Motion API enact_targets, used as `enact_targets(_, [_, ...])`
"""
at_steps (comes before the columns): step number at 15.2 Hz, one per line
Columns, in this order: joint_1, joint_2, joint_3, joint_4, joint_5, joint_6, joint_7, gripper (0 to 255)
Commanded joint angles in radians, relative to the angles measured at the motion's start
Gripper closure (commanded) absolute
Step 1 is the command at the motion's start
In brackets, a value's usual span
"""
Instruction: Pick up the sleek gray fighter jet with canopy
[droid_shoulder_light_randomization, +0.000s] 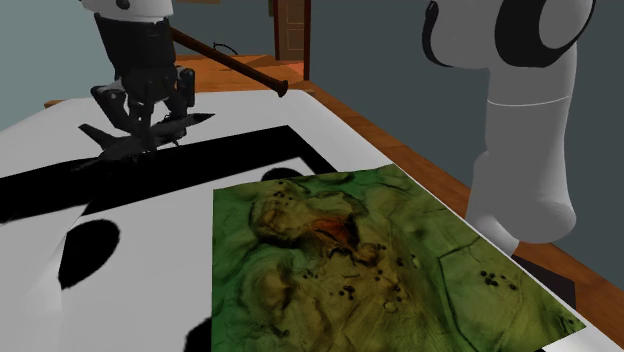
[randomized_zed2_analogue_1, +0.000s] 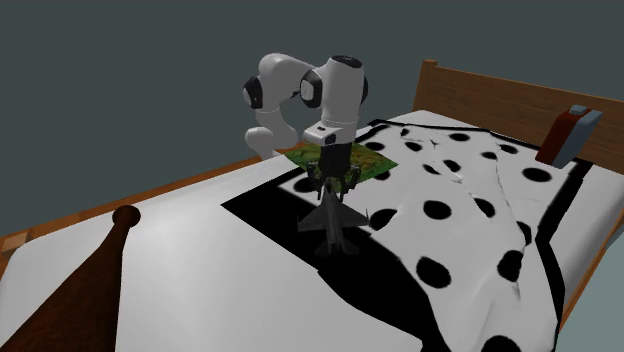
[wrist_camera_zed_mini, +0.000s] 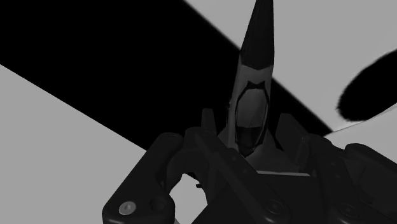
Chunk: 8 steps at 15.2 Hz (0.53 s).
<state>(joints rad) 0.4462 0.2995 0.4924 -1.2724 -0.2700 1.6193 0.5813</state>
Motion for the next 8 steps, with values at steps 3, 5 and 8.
enact_targets(3, [0.018,0.025,0.001,0.093,-0.013,-0.07,-0.004,255])
enact_targets(5, [0.03,0.042,0.001,0.145,-0.021,-0.106,-0.007,255])
enact_targets(8, [0.045,0.063,0.0,0.207,-0.033,-0.148,-0.01,255])
